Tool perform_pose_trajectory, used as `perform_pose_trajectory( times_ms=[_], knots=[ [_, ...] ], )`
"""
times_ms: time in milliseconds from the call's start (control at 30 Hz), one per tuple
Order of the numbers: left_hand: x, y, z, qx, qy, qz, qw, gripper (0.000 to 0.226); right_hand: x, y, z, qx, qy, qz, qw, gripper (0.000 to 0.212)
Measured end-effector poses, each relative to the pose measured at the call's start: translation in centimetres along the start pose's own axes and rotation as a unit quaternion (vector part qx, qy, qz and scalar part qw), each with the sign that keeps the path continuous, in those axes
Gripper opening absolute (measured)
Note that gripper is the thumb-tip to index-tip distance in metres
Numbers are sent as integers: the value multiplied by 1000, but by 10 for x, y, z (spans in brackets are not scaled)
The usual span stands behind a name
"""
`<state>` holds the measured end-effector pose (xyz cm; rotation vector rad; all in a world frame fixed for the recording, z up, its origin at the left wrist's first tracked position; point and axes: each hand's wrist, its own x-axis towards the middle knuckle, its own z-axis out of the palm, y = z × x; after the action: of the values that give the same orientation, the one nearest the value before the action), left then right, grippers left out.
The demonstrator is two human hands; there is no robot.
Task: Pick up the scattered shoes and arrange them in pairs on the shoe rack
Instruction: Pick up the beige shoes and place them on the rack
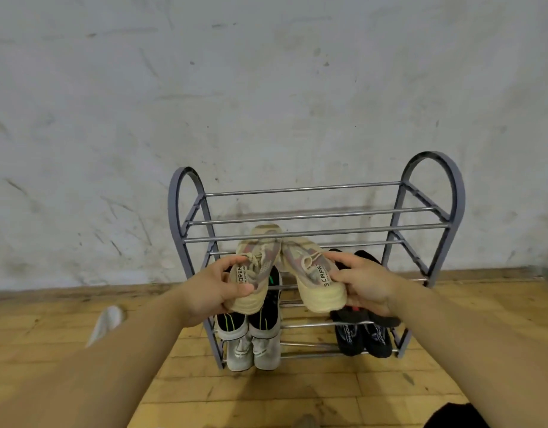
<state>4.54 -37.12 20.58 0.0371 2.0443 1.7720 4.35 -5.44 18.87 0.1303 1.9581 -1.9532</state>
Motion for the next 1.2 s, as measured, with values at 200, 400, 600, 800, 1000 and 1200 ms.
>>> perform_pose_trajectory(
  times_ms=[200,400,600,800,1000,1200],
  knots=[
    [39,-23,-17,15,93,21,995,70,62,13,57,4,36,-35,999,41],
    [67,-35,-32,157,125,6,980,78,107,23,87,-209,69,-79,972,49],
    [75,-48,-44,312,102,-58,943,105,122,22,89,-401,70,-65,911,69],
    [75,-53,-48,332,114,-20,936,92,121,28,81,-402,-23,-94,911,113],
    [69,-52,-45,332,152,-17,931,82,128,35,108,-380,4,-138,914,106],
    [64,-51,-45,387,179,-17,904,76,133,41,116,-380,33,-161,911,105]
  ],
)
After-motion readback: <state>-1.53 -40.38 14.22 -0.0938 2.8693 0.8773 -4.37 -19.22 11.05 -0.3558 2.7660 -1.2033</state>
